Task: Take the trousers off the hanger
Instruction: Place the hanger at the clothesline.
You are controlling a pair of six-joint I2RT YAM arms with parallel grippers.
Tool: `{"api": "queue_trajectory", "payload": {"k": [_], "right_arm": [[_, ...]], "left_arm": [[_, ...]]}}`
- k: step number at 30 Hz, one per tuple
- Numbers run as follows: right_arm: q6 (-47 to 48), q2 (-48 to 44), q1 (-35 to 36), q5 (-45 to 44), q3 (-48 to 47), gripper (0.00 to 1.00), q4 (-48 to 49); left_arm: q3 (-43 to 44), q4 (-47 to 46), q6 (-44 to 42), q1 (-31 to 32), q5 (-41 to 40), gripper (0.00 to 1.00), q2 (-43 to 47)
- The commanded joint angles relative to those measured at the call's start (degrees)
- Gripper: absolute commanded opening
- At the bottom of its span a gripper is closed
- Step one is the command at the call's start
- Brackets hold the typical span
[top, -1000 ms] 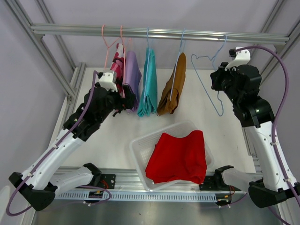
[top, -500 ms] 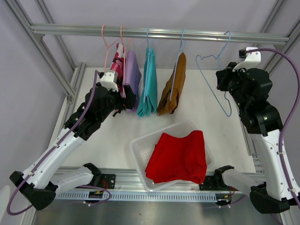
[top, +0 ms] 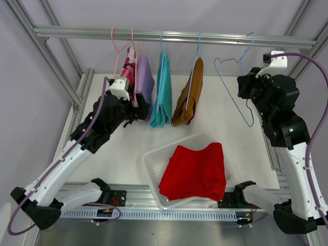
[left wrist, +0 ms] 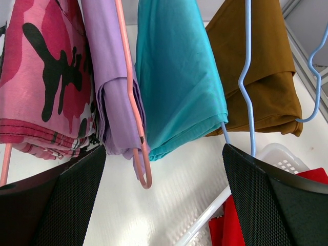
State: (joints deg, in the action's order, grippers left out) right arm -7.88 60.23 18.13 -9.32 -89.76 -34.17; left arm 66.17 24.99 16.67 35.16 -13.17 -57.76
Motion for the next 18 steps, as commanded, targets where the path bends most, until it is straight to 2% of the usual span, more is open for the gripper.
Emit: {"api": "queue_trajectory", "payload": {"k": [1, 18], "right_arm": [[0.7, 1.6, -0.1, -0.4, -2.6, 0.00, 3.8], [0.7, 11.2, -0.9, 0.3, -2.5, 0.00, 8.4]], "left_arm": [[1.9, 0.3, 0.5, -0.8, 0.2, 0.99, 0.0], [1.9, 0.2, 0.6, -1.7, 1.3, 0.99, -0.4]]}}
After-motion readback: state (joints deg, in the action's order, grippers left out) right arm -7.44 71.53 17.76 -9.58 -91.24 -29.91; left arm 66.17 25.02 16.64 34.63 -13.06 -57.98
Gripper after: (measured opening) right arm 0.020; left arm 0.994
